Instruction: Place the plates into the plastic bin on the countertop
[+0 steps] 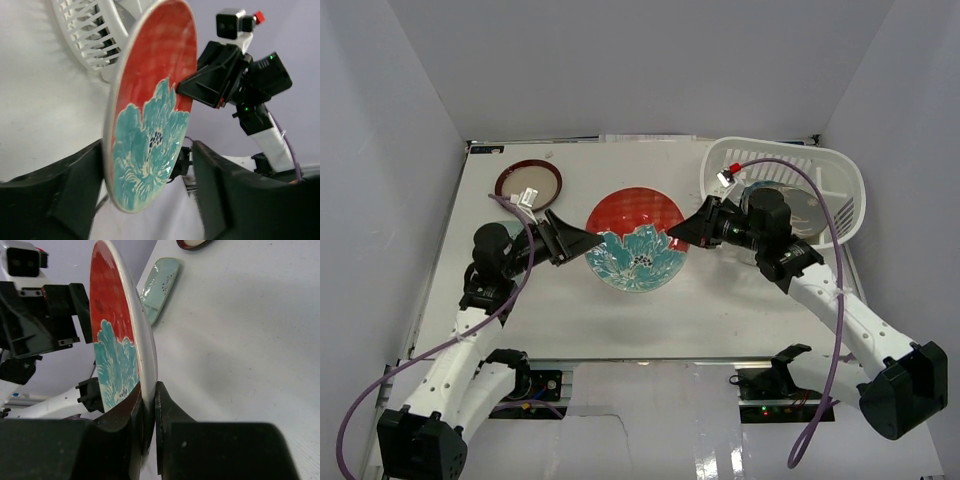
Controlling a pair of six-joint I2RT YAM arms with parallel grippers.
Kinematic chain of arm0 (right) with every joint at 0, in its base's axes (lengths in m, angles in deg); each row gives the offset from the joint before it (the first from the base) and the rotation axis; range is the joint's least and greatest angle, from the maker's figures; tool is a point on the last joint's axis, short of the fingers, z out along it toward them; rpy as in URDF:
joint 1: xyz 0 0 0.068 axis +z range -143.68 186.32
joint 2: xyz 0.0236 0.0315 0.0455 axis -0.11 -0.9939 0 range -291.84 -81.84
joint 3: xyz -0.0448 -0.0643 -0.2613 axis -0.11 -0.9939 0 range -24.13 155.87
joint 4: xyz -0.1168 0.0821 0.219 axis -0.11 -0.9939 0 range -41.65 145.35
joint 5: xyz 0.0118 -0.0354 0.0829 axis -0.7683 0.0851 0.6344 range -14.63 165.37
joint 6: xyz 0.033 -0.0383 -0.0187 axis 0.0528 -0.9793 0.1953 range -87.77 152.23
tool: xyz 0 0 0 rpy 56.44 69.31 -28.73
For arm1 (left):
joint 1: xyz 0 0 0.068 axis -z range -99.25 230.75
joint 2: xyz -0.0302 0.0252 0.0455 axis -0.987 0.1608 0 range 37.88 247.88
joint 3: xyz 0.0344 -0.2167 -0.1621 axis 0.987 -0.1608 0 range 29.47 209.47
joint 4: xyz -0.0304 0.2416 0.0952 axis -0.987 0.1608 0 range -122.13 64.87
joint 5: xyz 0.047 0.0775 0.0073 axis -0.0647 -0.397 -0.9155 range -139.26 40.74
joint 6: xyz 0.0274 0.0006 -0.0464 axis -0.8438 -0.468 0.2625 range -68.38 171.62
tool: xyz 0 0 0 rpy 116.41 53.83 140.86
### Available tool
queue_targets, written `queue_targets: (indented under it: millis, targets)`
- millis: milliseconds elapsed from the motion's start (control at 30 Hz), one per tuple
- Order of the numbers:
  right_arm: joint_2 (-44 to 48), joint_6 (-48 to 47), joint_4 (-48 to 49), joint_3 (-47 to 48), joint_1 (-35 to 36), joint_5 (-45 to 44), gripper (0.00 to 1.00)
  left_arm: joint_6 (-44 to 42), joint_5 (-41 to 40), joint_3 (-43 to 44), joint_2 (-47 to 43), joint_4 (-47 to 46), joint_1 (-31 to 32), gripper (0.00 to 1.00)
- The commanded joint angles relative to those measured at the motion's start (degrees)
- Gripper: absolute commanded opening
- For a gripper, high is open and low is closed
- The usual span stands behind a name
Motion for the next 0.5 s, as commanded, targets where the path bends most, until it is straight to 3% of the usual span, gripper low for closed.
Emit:
queue_targets:
  millis: [0,67,200,300,467]
  targets:
    - [0.1,-1.6,2.3,5.3,-3.2,0.5,0.08,-5.6,8.7,9.3,-0.3,1.0,0.4,0.87]
    - [0.4,-0.9,1.8,7.0,-7.0,1.6,0.08,-14.5,10.0,13.1,-0.4,11.3,0.4,0.97]
    - [1.8,2.9,1.6,10.5,-23.6,6.0,0.08,-28.4,3.8,15.2,-3.3,25.7,2.2,0.98]
    - [1.6,4.2,1.3,11.5,-34.3,8.2,0.08,-34.0,-2.0,12.5,-6.2,30.5,4.6,0.98]
    - [0.0,5.5,-1.4,9.1,-46.6,7.1,0.08,-36.0,-12.0,5.4,-10.4,31.9,8.9,0.98]
